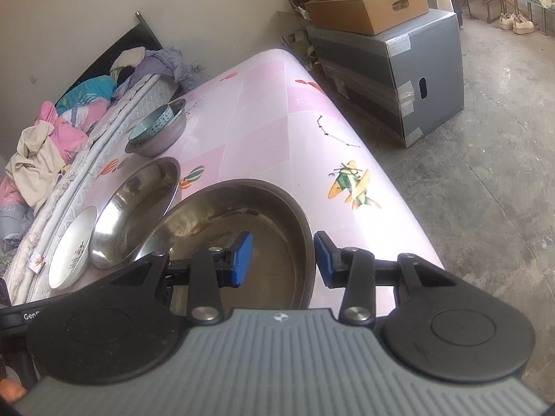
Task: Organize plates and bowls
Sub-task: 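Hold the shallow steel plate with both grippers and lift it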
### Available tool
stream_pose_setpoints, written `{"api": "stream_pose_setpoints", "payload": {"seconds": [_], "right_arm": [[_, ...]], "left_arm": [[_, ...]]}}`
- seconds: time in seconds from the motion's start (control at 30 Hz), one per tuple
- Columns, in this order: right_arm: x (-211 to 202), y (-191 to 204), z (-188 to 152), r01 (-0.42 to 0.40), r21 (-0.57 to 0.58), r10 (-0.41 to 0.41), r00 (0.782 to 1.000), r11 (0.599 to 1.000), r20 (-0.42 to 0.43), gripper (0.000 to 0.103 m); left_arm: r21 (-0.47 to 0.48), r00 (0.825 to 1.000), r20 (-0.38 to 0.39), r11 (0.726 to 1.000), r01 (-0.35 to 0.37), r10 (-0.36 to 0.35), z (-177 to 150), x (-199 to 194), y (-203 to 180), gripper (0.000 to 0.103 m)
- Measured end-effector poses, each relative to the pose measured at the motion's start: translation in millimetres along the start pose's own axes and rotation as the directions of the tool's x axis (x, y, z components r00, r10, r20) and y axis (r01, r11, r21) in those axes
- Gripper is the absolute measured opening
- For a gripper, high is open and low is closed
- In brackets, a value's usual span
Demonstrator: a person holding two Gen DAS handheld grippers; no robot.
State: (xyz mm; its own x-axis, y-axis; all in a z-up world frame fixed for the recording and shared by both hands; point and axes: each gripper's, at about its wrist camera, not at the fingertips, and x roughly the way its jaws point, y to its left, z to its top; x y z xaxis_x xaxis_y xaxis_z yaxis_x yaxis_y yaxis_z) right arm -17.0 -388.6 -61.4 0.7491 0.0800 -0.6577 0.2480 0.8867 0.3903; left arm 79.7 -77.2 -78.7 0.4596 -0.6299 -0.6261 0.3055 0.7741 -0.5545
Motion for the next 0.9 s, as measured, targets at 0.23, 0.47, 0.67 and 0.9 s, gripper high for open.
{"api": "stream_pose_setpoints", "payload": {"seconds": [0.23,0.47,0.67,0.9], "right_arm": [[-12,18,-26,-0.030,-0.014,0.029,0.999,0.999,-0.035,0.040],[-8,34,-30,-0.010,-0.057,0.009,1.000,0.998,-0.028,0.039],[1,35,-34,0.011,-0.078,-0.015,0.999,0.997,-0.050,0.037],[6,34,-35,0.009,-0.050,-0.012,0.998,0.999,-0.064,0.026]], "left_arm": [[-0.017,1.000,0.001,1.000,-0.026,0.026,-18,-30,17,0.033],[0.055,0.991,0.045,0.991,-0.126,0.123,-20,-35,14,0.033],[0.130,0.986,0.053,0.978,-0.161,0.155,-28,-29,10,0.030],[0.129,0.986,0.050,0.978,-0.165,0.160,-30,-29,8,0.024]]}}
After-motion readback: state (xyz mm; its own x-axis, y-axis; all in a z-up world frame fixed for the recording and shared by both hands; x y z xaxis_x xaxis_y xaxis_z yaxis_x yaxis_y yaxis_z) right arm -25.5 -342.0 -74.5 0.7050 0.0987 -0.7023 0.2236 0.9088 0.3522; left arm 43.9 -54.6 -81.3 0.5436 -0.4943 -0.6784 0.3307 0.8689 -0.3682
